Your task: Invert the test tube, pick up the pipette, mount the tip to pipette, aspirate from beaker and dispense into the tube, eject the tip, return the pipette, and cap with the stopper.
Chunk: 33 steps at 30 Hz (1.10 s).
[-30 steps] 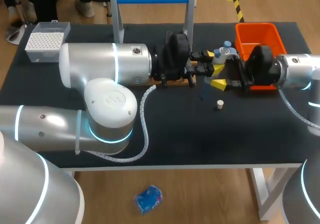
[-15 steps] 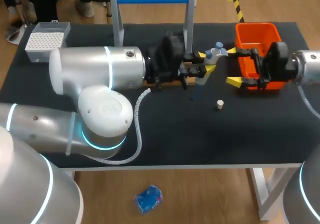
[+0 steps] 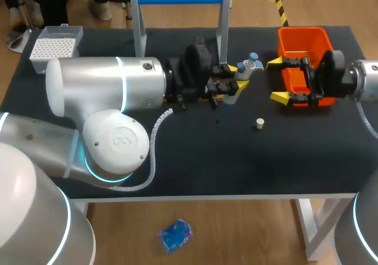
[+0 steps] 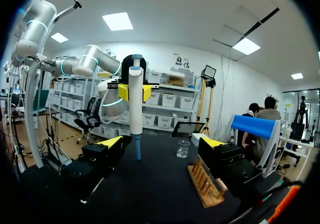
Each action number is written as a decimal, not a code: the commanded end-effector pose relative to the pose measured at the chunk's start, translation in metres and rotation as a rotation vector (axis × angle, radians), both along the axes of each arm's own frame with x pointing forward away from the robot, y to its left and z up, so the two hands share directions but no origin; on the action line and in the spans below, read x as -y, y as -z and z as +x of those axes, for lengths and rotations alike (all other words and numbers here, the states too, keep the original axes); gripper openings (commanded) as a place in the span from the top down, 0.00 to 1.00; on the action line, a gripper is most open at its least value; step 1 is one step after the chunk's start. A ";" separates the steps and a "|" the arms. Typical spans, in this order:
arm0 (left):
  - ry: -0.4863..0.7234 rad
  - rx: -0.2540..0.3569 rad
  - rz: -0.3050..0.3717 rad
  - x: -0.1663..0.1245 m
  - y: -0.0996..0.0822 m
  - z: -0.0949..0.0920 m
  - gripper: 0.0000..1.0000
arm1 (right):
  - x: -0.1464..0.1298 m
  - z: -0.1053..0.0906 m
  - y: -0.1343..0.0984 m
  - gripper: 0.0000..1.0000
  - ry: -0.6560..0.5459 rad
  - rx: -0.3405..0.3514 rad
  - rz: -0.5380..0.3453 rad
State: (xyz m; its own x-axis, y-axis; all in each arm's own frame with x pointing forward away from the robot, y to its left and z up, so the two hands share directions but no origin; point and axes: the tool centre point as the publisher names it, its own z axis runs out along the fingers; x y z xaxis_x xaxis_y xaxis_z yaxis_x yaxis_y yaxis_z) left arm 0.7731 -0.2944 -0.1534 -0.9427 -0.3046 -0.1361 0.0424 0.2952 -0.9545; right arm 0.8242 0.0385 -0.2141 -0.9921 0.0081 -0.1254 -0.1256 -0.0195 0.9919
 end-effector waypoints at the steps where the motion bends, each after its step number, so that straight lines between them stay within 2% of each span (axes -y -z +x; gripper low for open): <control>1: -0.002 -0.005 0.015 0.002 -0.002 0.000 1.00 | 0.000 -0.001 -0.001 0.00 0.001 0.000 -0.003; 3: -0.002 -0.005 0.015 0.002 -0.002 0.000 1.00 | 0.000 -0.001 -0.001 0.00 0.001 0.000 -0.003; 5: -0.023 0.016 -0.010 0.002 -0.010 0.011 1.00 | 0.000 -0.001 -0.001 0.00 0.001 0.000 -0.003; 10: -0.169 0.051 -0.075 -0.027 -0.018 0.030 1.00 | 0.000 -0.001 -0.001 0.00 0.001 0.000 -0.003; 20: -0.324 0.056 -0.025 -0.094 -0.010 0.028 1.00 | 0.000 -0.001 -0.001 0.00 0.001 0.000 -0.003; 33: -0.324 0.056 -0.025 -0.094 -0.010 0.028 1.00 | 0.000 -0.001 -0.001 0.00 0.001 0.000 -0.003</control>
